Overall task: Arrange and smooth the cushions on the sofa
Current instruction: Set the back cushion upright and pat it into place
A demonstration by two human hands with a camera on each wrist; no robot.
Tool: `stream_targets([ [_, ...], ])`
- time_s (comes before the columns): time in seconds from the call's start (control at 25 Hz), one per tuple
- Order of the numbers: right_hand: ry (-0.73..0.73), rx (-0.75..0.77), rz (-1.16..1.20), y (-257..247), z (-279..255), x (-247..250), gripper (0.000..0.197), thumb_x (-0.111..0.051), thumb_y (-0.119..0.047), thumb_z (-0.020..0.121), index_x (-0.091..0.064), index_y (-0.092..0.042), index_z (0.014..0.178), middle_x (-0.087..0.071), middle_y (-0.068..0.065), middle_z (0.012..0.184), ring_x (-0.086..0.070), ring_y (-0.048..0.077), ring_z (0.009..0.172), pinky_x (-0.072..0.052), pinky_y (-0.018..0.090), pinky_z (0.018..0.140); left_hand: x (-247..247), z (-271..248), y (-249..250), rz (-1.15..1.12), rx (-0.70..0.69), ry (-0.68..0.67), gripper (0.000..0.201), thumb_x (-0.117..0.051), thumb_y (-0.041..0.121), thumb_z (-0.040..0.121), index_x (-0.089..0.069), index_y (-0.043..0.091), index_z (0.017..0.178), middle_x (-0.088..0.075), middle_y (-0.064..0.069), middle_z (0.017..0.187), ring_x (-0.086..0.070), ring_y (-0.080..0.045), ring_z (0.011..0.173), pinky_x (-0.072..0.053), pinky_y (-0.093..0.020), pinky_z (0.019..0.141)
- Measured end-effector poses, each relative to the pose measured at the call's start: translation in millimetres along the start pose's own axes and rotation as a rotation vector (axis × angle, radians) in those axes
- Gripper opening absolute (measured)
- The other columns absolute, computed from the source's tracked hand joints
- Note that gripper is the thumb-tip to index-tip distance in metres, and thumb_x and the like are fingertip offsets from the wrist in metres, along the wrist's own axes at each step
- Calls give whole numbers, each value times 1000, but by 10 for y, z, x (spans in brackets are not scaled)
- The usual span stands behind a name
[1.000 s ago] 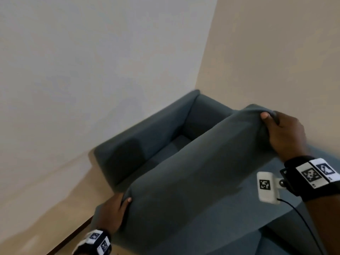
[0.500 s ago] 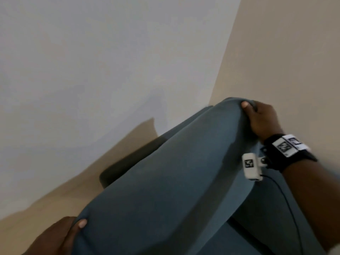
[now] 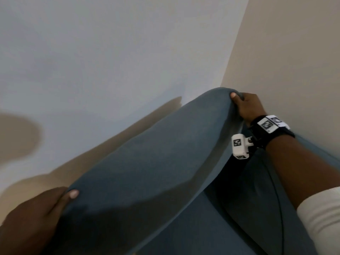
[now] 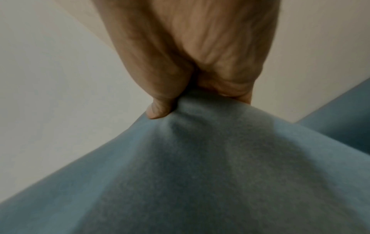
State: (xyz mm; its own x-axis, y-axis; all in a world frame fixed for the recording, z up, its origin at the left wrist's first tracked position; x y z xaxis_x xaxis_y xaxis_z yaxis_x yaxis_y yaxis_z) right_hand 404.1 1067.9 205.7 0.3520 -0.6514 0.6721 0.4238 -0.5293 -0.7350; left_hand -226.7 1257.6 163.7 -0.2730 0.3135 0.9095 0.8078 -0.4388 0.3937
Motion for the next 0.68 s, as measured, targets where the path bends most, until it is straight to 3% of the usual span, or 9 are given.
stream_targets([
  [0.08,15,-45,-81,178,378,105,44,-55,-41,103,-62,-9,73,-60,19,86,-54,28,83,-34,35,71,194,231,923,-100,-43,40,36,-35,74,87,-61,50,88,-65,13,90,-62,-18,84,-52,-46,83],
  [0.16,45,-64,-171,369,791,107,38,-54,-36,103,-69,-2,111,-66,26,118,-60,38,111,-43,38,86,-2,622,1239,-2,-172,52,40,-27,73,91,-57,50,102,-67,6,111,-63,-22,101,-48,-43,91],
  [0.2,31,-103,-213,480,923,16,44,-55,-34,103,-60,-3,134,-58,25,138,-54,39,128,-43,40,102,-165,801,1270,85,-164,0,48,-23,75,92,-53,48,119,-63,2,129,-60,-24,115,-46,-43,97],
  [0.28,-93,-185,-254,764,1030,-428,69,-58,-39,100,-33,-6,156,-37,22,158,-38,39,144,-31,43,119,-497,995,1124,339,-112,-112,82,-16,85,86,-36,38,149,-47,2,153,-50,-23,134,-42,-44,108],
  [0.36,-199,-158,-231,921,945,-916,79,-52,-45,103,-17,-4,160,-15,19,167,-18,36,153,-16,43,125,-630,944,772,362,-40,-143,96,-20,92,79,-23,35,156,-41,4,157,-47,-22,136,-42,-44,110],
  [0.48,-83,-114,-72,1082,833,-1018,74,-43,-42,107,-9,-7,162,0,16,169,-2,32,156,-2,38,125,-764,735,303,148,55,-134,94,-45,88,76,-30,38,154,-44,2,152,-44,-24,134,-41,-47,108],
  [0.56,28,-291,39,1402,799,-855,71,-43,-40,107,-14,-3,160,-14,21,167,-19,36,153,-14,36,122,-772,651,132,-131,107,-50,84,-53,84,68,-36,52,144,-41,9,154,-36,-24,140,-34,-48,110],
  [0.64,-19,-446,-35,1668,737,-818,63,-45,-38,107,-37,9,147,-37,33,153,-41,45,139,-31,42,113,-868,553,44,-417,175,19,77,-62,80,61,-42,61,132,-42,30,145,-34,-22,143,-35,-49,109],
  [0.68,-33,-462,-81,1744,745,-831,56,-47,-36,106,-49,11,136,-48,36,143,-48,48,130,-37,46,107,-935,519,58,-501,215,40,71,-63,80,60,-43,66,127,-48,30,134,-41,-25,138,-39,-50,105],
])
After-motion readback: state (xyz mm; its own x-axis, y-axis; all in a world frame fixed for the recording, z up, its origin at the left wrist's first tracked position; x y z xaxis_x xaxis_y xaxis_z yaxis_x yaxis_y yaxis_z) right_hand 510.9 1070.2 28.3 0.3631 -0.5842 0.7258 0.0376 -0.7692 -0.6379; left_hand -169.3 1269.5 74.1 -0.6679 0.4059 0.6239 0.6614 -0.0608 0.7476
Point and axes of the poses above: each hand's wrist, its own z-axis towards the middle knuckle, its own x-axis out of the back of the hand, y = z × x, the point moved 5 cm from there along z, towards the middle knuckle
